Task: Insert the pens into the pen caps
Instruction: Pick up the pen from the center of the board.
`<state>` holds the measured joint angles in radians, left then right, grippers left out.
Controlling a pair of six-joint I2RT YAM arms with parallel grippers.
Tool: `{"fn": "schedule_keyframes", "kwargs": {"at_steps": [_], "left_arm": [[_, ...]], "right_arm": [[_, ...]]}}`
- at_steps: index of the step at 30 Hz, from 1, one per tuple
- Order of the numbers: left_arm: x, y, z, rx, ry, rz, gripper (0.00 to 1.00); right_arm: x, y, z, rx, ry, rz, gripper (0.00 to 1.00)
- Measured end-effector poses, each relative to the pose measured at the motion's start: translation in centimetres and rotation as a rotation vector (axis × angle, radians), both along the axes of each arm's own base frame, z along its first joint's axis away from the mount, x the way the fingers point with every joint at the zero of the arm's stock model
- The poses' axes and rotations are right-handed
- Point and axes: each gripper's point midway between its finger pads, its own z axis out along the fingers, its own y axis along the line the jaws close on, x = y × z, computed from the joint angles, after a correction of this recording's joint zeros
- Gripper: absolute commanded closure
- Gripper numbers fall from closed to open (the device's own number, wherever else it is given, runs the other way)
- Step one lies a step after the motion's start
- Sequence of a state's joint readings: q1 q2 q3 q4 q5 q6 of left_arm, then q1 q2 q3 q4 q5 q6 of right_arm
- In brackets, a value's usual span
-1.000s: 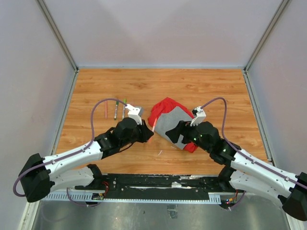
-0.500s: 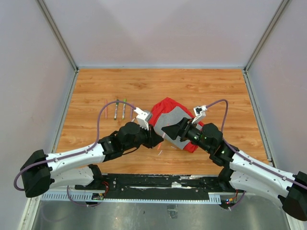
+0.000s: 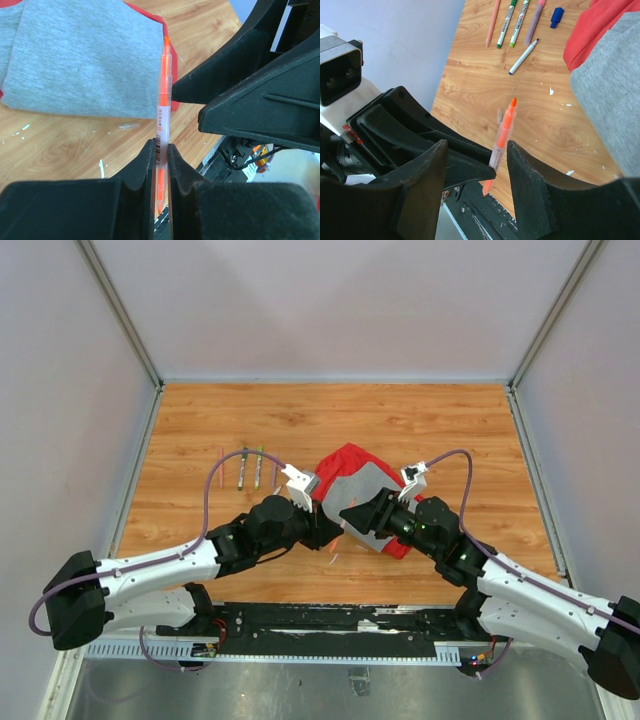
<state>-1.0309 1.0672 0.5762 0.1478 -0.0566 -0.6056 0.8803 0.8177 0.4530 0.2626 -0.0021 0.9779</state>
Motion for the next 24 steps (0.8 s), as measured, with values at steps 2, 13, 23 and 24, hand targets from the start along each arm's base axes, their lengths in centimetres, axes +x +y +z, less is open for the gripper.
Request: {"fn": "schedule_keyframes", "kwargs": {"at_steps": [2,13,23,24], "left_arm": [[0.0,0.0,0.2,-0.004,-0.004,0.003,0.99],[-0.2,0.0,0.5,-0.005,-0.021,-0.009,1.00],[-0.5,-0.1,1.7,-0.035,-0.045,-0.022,0.72],[-0.5,-0.1,1.7,-0.035,-0.045,-0.022,0.71]], "right_arm": [[0.0,0.0,-0.1,0.003,0.014,-0.005,0.50],[0.1,1.0,-1.8,-0.003,0.088,0.008,0.72],[-0.4,1.9,-1.4,0.029,0.091,0.059,0.99],[-0.5,2.1,-1.2,0.035,0.087,0.071,0.99]]}}
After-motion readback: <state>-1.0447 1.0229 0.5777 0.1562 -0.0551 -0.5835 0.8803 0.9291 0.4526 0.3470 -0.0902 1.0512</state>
